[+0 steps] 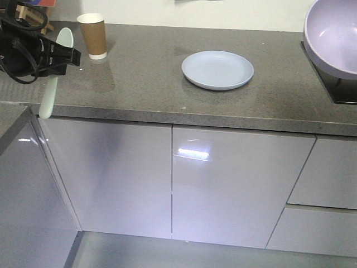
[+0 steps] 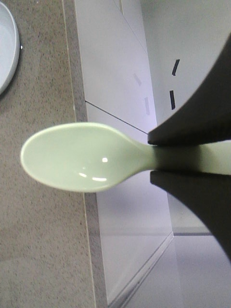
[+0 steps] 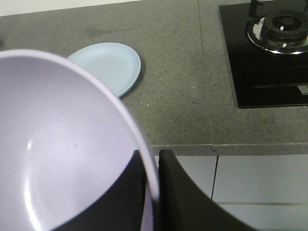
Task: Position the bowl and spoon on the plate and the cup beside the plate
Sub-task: 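Drive the base, holding spoon and bowl, to the counter with the blue plate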
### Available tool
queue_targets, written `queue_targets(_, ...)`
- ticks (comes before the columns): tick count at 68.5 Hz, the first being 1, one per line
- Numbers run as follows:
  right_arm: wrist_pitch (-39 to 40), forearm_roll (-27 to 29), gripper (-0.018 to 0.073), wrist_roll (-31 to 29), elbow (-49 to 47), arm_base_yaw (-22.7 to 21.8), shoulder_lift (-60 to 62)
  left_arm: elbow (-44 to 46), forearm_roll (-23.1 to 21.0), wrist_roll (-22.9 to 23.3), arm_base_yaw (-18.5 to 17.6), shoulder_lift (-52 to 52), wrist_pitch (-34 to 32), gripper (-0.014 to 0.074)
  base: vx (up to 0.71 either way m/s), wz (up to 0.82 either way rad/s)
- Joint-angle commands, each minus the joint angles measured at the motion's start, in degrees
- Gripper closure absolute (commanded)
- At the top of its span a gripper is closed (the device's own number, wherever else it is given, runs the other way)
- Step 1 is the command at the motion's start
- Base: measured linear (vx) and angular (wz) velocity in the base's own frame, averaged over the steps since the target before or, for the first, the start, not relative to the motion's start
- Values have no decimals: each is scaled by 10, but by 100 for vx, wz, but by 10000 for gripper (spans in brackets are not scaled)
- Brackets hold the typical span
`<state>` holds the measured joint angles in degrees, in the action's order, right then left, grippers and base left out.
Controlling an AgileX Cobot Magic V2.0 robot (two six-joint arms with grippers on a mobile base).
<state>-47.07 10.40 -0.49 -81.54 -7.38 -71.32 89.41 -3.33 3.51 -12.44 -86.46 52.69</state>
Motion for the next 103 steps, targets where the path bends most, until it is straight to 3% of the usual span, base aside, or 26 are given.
queue_targets(1,39,4,565,-4,-18,-3,13,15,-5,0,-3,18,-32,603,0,-16)
queue_targets(103,40,4,565,-4,-18,-3,13,15,-5,0,-3,18,-32,603,6,-3)
